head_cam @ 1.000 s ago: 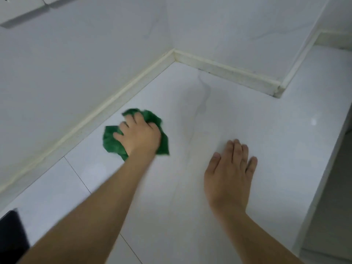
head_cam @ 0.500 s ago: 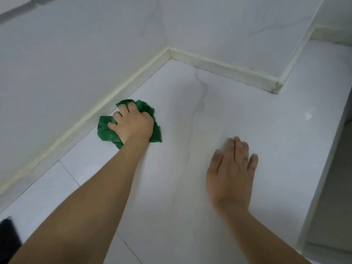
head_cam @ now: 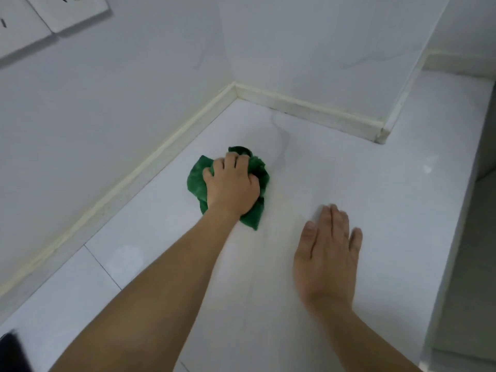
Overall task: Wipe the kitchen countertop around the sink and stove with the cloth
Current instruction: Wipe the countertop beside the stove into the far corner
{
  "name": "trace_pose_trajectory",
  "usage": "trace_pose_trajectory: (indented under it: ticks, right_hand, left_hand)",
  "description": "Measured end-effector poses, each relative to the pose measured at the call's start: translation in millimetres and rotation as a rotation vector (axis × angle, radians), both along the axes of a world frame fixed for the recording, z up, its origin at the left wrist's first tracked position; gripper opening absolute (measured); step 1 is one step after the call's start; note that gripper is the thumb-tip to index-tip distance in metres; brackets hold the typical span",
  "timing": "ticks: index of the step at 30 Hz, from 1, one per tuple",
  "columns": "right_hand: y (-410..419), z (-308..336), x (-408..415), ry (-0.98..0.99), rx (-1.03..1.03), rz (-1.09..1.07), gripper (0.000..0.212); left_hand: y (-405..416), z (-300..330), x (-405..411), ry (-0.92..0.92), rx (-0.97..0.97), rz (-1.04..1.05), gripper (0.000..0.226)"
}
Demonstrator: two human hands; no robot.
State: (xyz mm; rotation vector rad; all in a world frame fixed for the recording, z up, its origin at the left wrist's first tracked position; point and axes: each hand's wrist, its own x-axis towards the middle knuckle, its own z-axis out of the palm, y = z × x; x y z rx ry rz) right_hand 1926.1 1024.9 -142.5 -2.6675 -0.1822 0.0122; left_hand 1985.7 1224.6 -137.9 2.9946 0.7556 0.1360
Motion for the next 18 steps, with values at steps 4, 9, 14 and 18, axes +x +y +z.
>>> trace_pose_trajectory:
  ticks: [4, 9, 14, 18]
  right_hand:
    - [1.1, 0.2, -0.2, -0.002, -0.007, -0.006, 0.074]
    - [1.3, 2.7, -0.1, 0.018, -0.011, 0.001, 0.072]
    - [2.1, 3.9, 0.7, 0.012, -0.005, -0.009, 0.072]
    - [2.9, 6.0, 3.6, 0.014, -0.005, -0.021, 0.069]
  left_hand:
    - [-44.1, -2.1, -79.6, -0.073, -0.023, -0.216, 0.048]
    - [-68.5, 1.8, -120.2, -0.066, -0.089, -0.409, 0.048]
    - [-56.4, 0.0, -8.1, -0.017, -0.045, -0.378, 0.051]
    - [-59.0, 4.1, 26.6, -0.024, -0.049, -0.281, 0.051]
